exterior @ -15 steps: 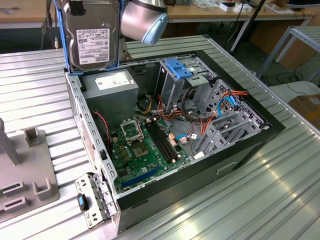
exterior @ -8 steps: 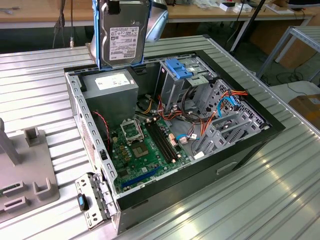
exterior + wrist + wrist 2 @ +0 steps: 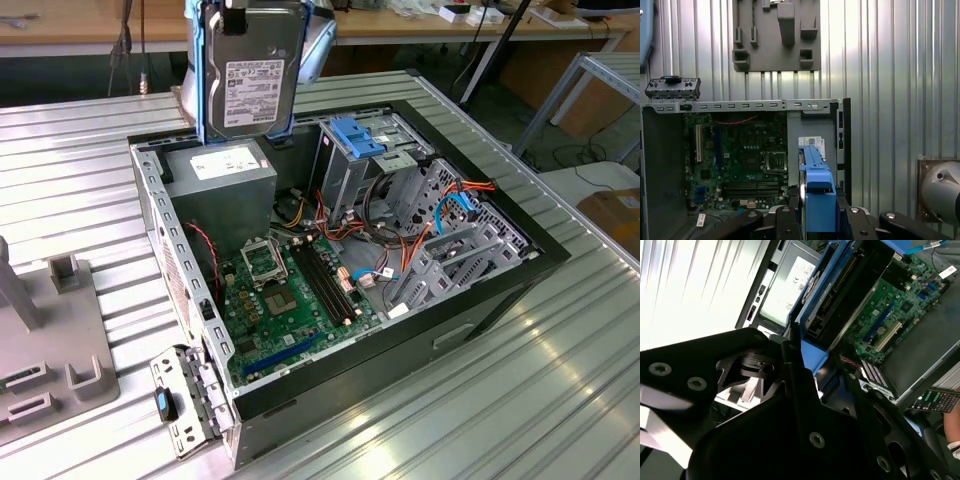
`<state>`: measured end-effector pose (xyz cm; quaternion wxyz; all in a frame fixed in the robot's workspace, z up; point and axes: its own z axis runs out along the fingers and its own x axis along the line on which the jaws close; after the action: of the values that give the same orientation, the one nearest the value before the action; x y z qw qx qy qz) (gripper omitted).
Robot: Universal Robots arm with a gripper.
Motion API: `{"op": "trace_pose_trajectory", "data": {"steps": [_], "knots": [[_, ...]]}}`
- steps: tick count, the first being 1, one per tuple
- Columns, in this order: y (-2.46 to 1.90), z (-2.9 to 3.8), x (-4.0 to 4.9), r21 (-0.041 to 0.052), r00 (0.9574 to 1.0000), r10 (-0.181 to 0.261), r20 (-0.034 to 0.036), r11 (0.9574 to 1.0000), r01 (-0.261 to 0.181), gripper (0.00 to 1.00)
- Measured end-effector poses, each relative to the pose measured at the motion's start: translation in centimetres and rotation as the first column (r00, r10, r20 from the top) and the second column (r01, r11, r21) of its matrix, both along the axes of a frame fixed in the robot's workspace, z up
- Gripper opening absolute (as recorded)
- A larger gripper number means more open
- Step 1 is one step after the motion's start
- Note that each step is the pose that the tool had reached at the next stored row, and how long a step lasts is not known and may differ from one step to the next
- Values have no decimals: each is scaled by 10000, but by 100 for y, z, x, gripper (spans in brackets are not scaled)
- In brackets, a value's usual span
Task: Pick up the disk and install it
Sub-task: 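Pick up the disk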
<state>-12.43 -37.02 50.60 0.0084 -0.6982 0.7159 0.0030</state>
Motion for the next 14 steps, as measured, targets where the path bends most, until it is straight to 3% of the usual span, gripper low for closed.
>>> {"op": "trace_pose_trajectory", "data": {"steps": [1, 4, 5, 6, 10, 13, 14], "knots": [[-80, 0, 0, 0, 10000, 0, 0, 10000, 0, 36], [-197, -1, 0, 2, 10000, 0, 2, 10000, 0, 36], [-287, 0, 0, 0, 10000, 1, 1, 10000, -1, 36], [-340, 0, 0, 1, 10000, 0, 1, 10000, 0, 36], [-462, -2, 0, 1, 10000, 0, 1, 10000, 0, 36], [-650, -4, 0, 0, 10000, 0, 1, 10000, 0, 36], [-681, -5, 0, 2, 10000, 0, 2, 10000, 0, 36]]}}
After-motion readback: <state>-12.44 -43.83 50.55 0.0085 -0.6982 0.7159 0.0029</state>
